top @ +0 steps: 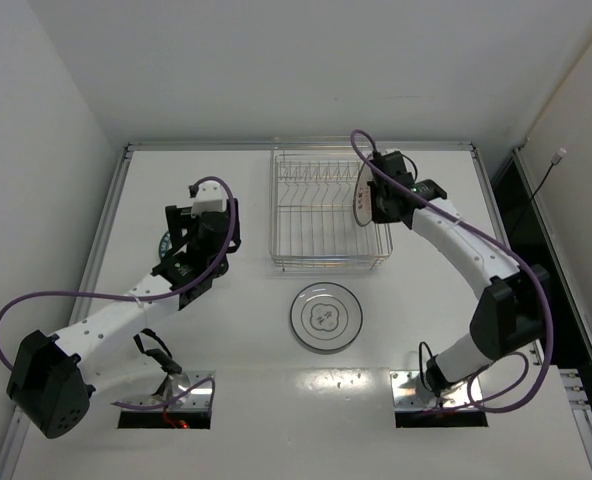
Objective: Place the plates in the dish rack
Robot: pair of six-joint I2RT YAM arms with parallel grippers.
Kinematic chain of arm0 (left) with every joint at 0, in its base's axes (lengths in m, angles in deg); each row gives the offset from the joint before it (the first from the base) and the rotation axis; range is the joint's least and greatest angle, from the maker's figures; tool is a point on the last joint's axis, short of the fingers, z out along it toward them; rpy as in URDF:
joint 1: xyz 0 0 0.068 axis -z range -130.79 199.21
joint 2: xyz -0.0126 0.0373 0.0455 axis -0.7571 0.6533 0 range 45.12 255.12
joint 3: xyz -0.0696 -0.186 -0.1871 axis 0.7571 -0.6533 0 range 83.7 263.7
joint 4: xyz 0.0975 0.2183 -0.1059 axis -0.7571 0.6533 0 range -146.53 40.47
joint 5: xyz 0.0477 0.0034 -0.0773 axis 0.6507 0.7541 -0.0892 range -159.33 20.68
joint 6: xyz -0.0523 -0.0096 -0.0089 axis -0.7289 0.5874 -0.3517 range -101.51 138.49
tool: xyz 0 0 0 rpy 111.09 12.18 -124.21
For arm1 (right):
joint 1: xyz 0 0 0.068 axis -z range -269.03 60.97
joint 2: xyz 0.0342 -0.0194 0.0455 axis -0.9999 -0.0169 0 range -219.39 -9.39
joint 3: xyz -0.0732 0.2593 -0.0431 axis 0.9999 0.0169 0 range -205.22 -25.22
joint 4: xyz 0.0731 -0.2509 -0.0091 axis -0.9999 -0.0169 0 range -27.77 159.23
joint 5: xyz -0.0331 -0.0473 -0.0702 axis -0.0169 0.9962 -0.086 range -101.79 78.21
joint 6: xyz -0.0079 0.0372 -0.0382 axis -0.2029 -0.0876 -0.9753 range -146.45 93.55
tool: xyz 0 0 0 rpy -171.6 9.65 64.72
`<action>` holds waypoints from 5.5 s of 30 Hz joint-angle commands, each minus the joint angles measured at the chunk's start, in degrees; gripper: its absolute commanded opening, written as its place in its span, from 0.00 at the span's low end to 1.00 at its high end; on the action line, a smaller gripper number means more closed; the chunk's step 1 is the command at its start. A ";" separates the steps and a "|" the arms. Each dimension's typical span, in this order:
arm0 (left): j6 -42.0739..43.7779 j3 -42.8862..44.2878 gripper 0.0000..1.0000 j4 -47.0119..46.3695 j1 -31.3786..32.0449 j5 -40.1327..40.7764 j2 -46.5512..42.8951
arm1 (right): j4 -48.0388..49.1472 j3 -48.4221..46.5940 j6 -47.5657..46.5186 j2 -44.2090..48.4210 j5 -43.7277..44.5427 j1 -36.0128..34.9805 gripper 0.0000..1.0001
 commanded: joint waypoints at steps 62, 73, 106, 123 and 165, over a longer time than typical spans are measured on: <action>5.18 0.15 0.97 -7.26 0.40 -15.37 3.07 | 22.73 17.05 19.80 45.01 -7.46 0.18 0.24; 3.35 0.76 0.98 -5.94 0.40 -20.39 0.95 | 1.19 17.01 22.97 35.39 -18.05 4.47 0.41; 1.32 1.30 0.98 -6.29 0.40 -19.69 1.48 | 23.50 68.28 34.04 39.29 -55.79 27.61 0.73; 1.85 1.47 0.98 -6.38 0.40 -14.06 1.05 | 42.95 59.59 43.37 6.95 -46.65 10.38 0.60; 3.96 -2.84 0.98 -10.16 2.67 -14.06 -8.18 | -10.15 -4.71 17.82 38.88 10.03 0.53 0.00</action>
